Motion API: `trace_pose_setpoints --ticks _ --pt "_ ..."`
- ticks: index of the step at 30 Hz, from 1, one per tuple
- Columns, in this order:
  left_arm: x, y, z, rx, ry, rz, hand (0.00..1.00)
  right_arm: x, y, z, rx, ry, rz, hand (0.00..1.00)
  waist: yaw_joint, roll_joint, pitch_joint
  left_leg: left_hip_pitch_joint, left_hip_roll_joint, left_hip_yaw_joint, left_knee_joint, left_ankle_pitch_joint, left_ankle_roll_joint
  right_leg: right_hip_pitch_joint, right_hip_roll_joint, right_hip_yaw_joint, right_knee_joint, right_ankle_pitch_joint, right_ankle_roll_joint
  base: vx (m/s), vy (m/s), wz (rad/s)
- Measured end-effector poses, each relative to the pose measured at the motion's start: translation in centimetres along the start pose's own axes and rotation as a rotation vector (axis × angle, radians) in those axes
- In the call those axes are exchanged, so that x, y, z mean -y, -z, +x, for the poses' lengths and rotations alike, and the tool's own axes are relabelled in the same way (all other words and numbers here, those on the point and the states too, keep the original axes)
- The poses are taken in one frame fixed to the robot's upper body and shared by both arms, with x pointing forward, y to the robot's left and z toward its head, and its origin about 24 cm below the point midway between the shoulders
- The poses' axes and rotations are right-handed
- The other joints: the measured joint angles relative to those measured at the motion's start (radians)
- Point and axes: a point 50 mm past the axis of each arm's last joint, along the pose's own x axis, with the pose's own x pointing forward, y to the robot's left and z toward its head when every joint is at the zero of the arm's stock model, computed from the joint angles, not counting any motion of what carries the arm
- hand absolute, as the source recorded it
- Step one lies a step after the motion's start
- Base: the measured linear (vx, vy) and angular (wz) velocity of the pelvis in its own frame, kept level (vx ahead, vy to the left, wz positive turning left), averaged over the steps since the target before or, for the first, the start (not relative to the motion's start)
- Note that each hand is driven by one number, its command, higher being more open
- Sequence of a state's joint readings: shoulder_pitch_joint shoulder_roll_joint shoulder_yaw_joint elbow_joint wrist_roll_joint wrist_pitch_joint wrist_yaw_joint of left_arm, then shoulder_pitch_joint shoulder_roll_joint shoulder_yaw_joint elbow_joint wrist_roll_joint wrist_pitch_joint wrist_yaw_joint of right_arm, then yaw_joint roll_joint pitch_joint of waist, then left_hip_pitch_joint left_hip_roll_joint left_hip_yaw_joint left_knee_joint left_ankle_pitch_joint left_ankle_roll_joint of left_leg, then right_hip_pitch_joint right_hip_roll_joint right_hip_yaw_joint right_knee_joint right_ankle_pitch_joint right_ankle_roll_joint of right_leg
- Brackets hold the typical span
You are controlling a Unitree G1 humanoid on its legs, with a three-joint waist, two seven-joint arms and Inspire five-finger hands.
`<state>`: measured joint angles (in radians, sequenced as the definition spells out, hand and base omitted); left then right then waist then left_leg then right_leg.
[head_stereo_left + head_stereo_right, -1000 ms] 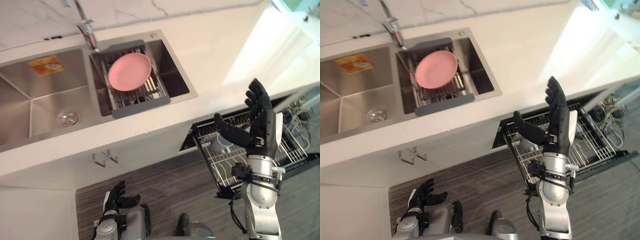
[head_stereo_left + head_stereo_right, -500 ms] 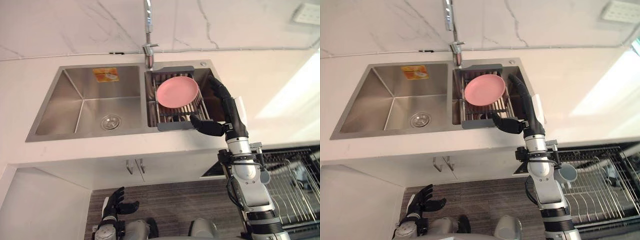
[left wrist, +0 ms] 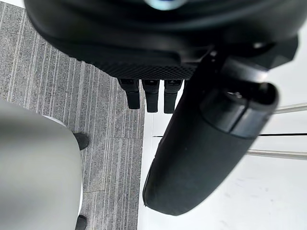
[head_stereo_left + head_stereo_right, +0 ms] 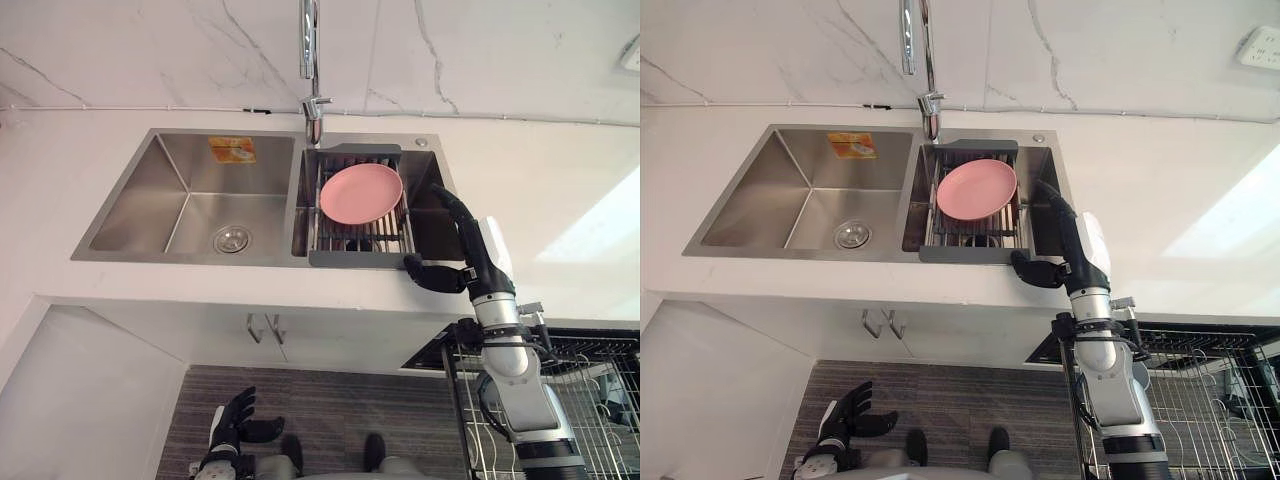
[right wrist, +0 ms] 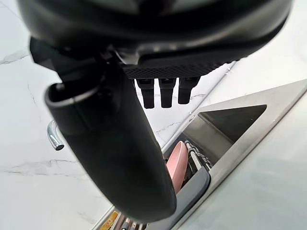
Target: Walk over to the sink, pick up the cup, carry it to the dishwasher, place the cup inside the dishwasher, then close the dishwasher door
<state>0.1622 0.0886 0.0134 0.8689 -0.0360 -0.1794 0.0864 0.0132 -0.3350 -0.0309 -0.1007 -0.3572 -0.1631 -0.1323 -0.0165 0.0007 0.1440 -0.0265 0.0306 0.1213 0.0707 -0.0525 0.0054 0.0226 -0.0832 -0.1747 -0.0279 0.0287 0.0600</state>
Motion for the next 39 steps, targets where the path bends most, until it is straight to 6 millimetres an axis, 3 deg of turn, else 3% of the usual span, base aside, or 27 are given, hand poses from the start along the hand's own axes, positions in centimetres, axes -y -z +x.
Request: trace_pose_setpoints --ticks 5,10,17,23,39 --pt "0.0 0.0 0.0 -0.001 -0.002 -0.001 0.9 0.2 0.2 0.0 -0.015 0.031 0.004 0.9 0.001 0.0 0.0 0.015 -0.006 0.0 -0.038 0.016 0.004 0.0 -0.01 -0.006 0.0 -0.002 0.003 0.0 0.003 0.01" --pt "-0.3 0.1 0.0 -0.004 -0.015 -0.011 0.9 1.6 1.4 0.0 -0.085 0.14 -0.007 0.9 0.005 0.001 0.001 0.027 -0.02 -0.002 -0.092 0.039 0.01 -0.01 -0.024 -0.023 0.011 -0.01 0.015 0.01 0.028 0.07" --pt "-2.1 0.3 -0.1 -0.012 -0.107 -0.042 0.9 3.6 2.7 1.6 -0.121 0.206 -0.081 0.9 0.025 0.001 0.006 0.019 -0.033 -0.001 -0.102 0.04 0.012 -0.02 -0.037 -0.026 0.013 -0.018 0.026 0.03 0.033 0.03" --pt "-2.5 0.5 -0.3 -0.017 -0.126 -0.059 0.9 4.5 2.2 3.7 -0.079 0.197 -0.125 0.9 0.029 -0.002 0.032 0.014 -0.034 -0.002 -0.101 0.038 0.008 -0.026 -0.043 -0.034 0.033 -0.029 0.032 0.0 0.01 0.06" --pt "-2.7 -0.1 -0.1 0.012 -0.134 -0.069 0.9 3.1 1.3 6.2 -0.009 0.053 -0.255 0.9 0.03 -0.013 0.064 -0.017 -0.046 -0.026 -0.094 0.038 0.009 -0.044 -0.058 -0.066 0.051 -0.036 0.036 0.0 0.012 0.06"
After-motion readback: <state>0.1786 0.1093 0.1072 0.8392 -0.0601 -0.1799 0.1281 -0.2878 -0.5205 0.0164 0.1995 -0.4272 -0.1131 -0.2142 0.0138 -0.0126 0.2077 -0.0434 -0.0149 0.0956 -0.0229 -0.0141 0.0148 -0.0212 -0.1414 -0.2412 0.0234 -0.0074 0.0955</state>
